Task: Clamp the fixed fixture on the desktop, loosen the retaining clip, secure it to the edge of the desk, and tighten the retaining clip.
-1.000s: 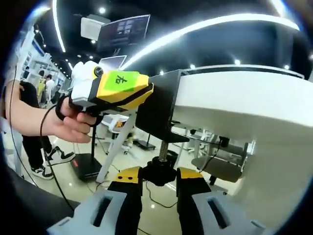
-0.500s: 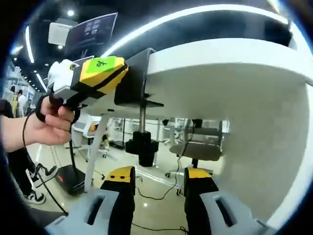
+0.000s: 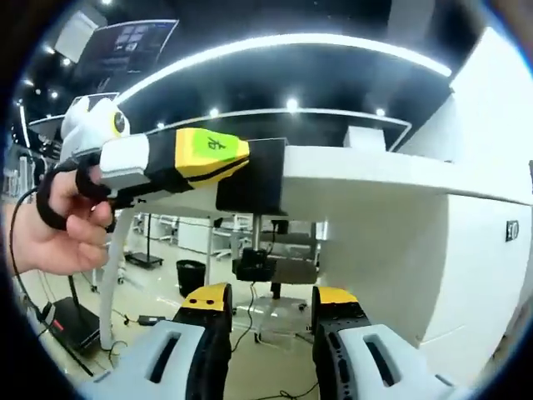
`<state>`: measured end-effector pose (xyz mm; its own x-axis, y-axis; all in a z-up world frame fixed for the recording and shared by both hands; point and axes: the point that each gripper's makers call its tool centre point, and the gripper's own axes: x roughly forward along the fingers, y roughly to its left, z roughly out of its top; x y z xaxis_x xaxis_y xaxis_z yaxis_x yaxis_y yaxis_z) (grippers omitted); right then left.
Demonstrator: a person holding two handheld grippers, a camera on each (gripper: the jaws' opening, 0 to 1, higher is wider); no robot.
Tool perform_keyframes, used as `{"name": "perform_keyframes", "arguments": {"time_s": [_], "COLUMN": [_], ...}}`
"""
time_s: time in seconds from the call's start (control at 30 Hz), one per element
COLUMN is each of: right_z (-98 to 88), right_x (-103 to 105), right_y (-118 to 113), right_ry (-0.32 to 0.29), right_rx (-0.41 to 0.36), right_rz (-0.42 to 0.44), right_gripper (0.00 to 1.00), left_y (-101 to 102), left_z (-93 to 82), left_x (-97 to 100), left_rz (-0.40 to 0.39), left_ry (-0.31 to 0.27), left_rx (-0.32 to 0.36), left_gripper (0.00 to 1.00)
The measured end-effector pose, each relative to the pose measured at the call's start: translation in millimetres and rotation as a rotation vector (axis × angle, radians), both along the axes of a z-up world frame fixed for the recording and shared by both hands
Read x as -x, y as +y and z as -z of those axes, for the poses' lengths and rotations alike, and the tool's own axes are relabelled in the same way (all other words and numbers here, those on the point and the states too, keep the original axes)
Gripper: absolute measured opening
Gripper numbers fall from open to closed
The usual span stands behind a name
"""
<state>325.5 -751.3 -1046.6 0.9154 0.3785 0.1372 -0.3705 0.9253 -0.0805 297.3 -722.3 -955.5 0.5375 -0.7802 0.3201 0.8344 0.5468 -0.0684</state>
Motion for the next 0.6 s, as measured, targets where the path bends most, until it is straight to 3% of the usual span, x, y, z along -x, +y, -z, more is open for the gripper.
{"name": "perform_keyframes", "arguments": {"time_s": [0.1, 0.4, 0.47, 0.6], "right_z": [-1.6, -5.2, -7.0, -6.1], "right_x": [-4, -16, -18, -24], "right_y": [9, 27, 29, 30], "right_ry": [0.008, -0.019, -0.032, 0.005], "right_rx": [-0.021, 0.007, 0.020, -0.015], "right_rz": [-0.004, 0.002, -0.007, -0.083], "right_gripper": [0.37, 0.31, 0.25, 0.24], "left_y": [0, 0, 0, 0], "left_z": [0.0, 0.0, 0.0, -0.4], "left_x": [0.1, 0.6, 0.7, 1.2], "left_rz": [0.001, -0.001, -0.001, 0.001], "left_ry": [0.000, 0.002, 0.003, 0.005], "left_rx": [0.002, -0.003, -0.004, -0.001], "left_gripper": [0.02, 0.02, 0.02, 0.02]}}
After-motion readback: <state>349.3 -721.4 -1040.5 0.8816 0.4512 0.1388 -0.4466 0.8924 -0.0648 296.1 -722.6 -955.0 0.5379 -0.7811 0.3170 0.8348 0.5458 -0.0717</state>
